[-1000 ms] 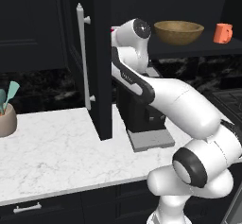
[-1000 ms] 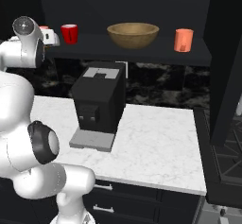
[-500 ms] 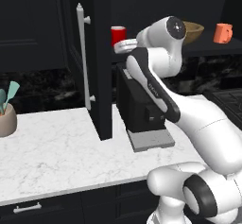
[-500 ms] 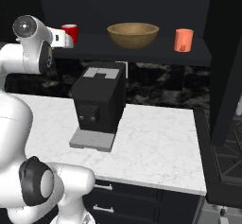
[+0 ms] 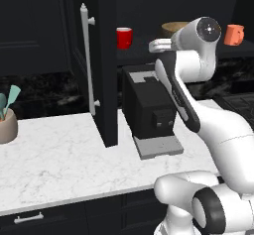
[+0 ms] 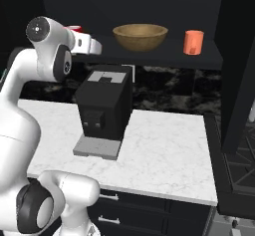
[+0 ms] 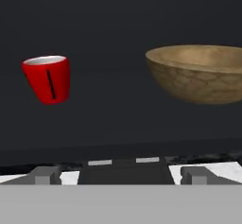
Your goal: Gather all objects into one cabinet and sort the glasses and bowls to opposite sides.
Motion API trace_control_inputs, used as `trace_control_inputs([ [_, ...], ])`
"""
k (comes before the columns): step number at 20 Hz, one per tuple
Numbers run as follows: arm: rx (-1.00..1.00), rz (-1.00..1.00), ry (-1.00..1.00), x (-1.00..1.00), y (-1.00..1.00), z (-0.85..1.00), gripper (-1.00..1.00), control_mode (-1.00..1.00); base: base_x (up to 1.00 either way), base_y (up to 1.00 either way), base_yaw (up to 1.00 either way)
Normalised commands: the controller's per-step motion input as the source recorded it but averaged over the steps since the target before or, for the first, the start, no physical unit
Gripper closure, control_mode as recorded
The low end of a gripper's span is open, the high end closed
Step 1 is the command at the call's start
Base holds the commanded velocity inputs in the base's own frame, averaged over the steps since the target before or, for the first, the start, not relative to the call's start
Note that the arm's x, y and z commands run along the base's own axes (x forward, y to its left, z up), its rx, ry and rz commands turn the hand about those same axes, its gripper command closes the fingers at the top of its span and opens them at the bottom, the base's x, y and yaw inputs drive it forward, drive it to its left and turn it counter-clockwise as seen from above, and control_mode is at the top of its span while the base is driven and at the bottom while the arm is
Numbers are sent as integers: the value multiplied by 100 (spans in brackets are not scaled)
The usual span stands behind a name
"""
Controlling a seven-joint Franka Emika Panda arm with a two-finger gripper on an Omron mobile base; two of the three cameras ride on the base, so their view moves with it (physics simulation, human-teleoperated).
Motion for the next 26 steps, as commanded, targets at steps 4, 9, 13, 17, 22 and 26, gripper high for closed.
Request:
trace_control_inputs([
  [4,0,-27,0,-3,-77,0,-100,-100,0,0,0],
  [9,0,-25,1,-1,-85,0,-100,-100,0,0,0],
  [13,0,-5,1,-15,-98,1,-100,-100,0,0,0],
  [17,3,7,0,-11,-91,0,-100,-100,0,0,0],
  [22,7,11,0,0,-76,4,-100,-100,0,0,0],
  [26,3,2,0,0,-67,2,-100,-100,0,0,0],
])
